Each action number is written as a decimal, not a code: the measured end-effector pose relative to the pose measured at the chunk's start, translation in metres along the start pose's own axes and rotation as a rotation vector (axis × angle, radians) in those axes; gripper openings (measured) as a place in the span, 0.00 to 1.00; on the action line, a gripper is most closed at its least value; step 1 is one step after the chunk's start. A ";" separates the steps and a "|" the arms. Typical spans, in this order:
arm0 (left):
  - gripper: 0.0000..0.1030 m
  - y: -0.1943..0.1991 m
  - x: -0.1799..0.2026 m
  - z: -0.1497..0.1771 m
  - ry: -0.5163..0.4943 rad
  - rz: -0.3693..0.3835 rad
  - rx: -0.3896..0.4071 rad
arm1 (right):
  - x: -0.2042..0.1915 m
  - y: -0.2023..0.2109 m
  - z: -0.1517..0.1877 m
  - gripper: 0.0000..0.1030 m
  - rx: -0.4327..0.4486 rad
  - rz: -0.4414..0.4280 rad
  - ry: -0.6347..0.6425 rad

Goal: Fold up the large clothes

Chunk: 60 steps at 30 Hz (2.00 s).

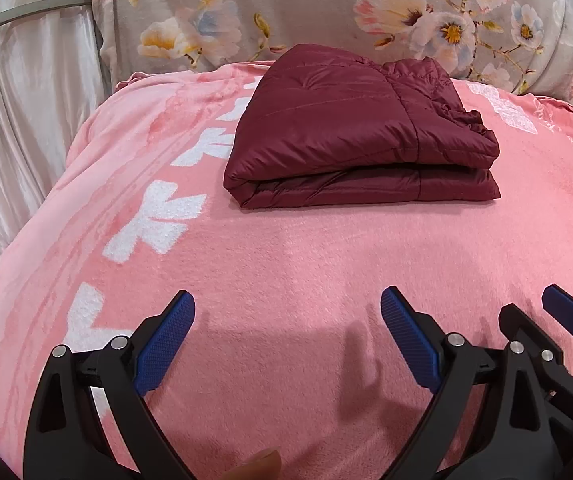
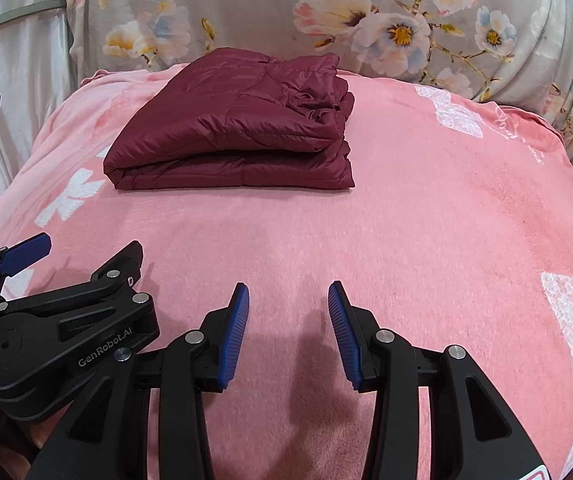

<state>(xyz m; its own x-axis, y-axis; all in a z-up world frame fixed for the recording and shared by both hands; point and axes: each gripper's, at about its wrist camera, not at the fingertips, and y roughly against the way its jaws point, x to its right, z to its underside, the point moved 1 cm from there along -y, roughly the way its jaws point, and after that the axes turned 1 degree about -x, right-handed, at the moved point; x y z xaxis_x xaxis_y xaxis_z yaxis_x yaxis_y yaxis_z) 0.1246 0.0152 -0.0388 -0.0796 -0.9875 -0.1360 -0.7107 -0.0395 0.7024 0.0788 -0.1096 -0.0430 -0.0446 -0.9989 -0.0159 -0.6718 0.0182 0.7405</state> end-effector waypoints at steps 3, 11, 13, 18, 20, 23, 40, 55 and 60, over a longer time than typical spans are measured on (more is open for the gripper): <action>0.89 0.000 0.000 0.000 0.000 0.000 0.002 | 0.001 0.000 0.000 0.41 -0.001 0.000 0.001; 0.89 0.000 0.000 0.000 -0.001 0.001 0.002 | 0.001 0.000 0.000 0.41 -0.001 -0.001 0.002; 0.89 0.000 0.000 0.000 -0.001 0.000 0.002 | 0.001 0.000 0.000 0.41 -0.001 -0.001 0.002; 0.89 0.000 0.000 0.000 -0.002 0.000 0.003 | 0.001 0.000 0.000 0.41 0.000 0.000 0.002; 0.89 0.000 -0.001 0.000 -0.002 0.001 0.002 | 0.001 0.000 0.000 0.41 0.000 -0.001 0.002; 0.89 0.000 -0.001 0.000 -0.003 0.001 0.003 | 0.001 0.000 0.000 0.41 0.000 -0.001 0.002; 0.88 0.000 0.000 0.000 -0.004 0.001 0.004 | 0.001 0.000 0.000 0.41 0.000 0.000 0.003; 0.88 0.000 0.000 0.000 -0.006 0.000 0.005 | 0.000 0.000 0.000 0.41 0.000 0.001 0.004; 0.88 0.000 0.000 0.000 -0.007 0.001 0.005 | 0.000 0.000 0.000 0.41 0.000 0.001 0.005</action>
<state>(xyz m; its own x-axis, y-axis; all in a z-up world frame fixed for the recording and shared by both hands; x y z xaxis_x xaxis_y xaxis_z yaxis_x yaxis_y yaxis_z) 0.1247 0.0154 -0.0389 -0.0846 -0.9865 -0.1403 -0.7141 -0.0382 0.6990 0.0789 -0.1100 -0.0433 -0.0417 -0.9991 -0.0123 -0.6716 0.0190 0.7406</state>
